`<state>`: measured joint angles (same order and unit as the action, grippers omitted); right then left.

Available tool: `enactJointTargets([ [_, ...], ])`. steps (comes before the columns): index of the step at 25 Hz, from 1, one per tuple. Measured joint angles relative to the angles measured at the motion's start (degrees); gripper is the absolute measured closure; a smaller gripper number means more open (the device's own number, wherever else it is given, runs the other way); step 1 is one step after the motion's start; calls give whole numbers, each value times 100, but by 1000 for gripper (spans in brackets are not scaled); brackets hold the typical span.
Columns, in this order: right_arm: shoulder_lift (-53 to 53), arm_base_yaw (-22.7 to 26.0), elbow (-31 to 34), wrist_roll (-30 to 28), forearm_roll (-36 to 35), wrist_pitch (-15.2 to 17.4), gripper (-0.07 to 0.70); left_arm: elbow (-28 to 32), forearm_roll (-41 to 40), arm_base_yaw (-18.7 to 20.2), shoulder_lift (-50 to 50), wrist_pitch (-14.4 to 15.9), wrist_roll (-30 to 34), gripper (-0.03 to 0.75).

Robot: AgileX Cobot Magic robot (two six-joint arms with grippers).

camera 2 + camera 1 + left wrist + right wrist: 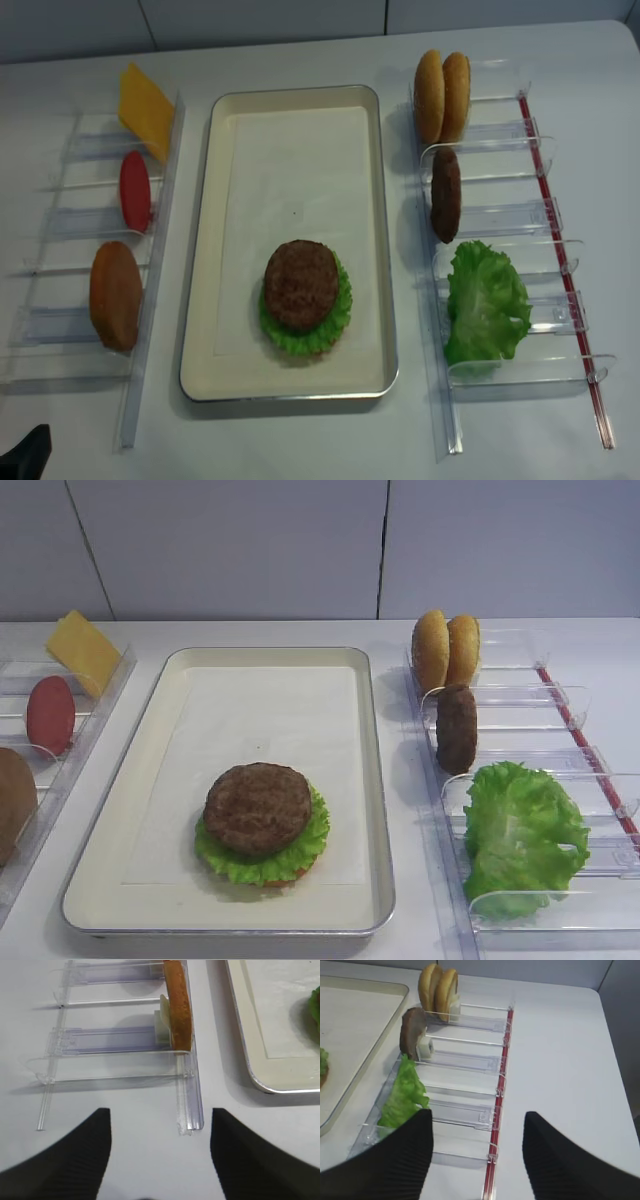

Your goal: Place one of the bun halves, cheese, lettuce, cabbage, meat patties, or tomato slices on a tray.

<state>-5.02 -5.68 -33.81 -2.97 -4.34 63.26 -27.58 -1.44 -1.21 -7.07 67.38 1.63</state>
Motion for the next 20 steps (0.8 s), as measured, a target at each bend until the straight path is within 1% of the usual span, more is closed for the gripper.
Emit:
enactJointTargets([
  [4,543,0,295,219,65,76,188,0,0,0,0,0,0,286],
  [9,589,0,612,244,75,136,188,0,0,0,0,0,0,286],
  [20,589,0,657,244,75,89,197,0,0,0,0,0,0,286],
])
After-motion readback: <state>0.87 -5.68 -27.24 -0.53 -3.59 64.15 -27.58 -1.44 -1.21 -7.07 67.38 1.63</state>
